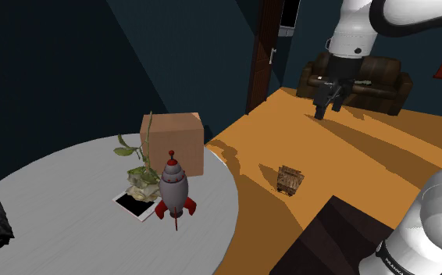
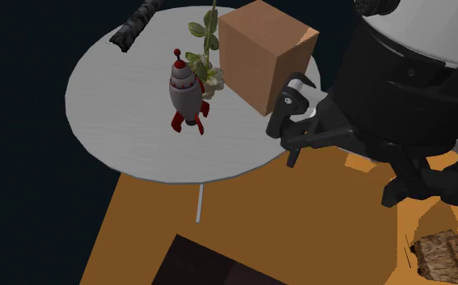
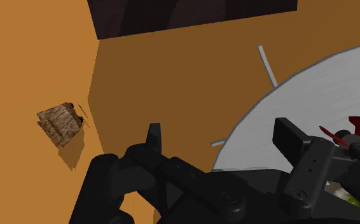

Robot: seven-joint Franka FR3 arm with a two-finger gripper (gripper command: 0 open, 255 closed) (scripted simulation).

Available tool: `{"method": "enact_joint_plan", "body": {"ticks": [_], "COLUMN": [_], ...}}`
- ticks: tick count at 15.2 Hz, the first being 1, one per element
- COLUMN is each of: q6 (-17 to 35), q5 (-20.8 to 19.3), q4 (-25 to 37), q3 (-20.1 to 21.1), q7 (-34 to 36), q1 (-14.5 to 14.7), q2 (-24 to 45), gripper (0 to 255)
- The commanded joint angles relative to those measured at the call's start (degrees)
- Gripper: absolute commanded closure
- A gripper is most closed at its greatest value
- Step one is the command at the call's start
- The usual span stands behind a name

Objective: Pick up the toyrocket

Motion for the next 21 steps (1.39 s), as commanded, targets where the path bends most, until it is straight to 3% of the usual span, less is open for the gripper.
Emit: {"method": "enact_joint_plan", "body": {"ticks": [1, 11, 21], "q6": [0.0, 15.4, 25.0], "q5": [0.0, 4.6, 10.4], "q4": [0.0, 4.1, 14.0], "q3": [0.0, -0.7, 0.4], "q7": [0.0, -9.8, -20.7], "q1": [0.0, 5.8, 11.0], "q2": [0.0, 16.5, 33.5], "gripper": [0, 0, 0]}}
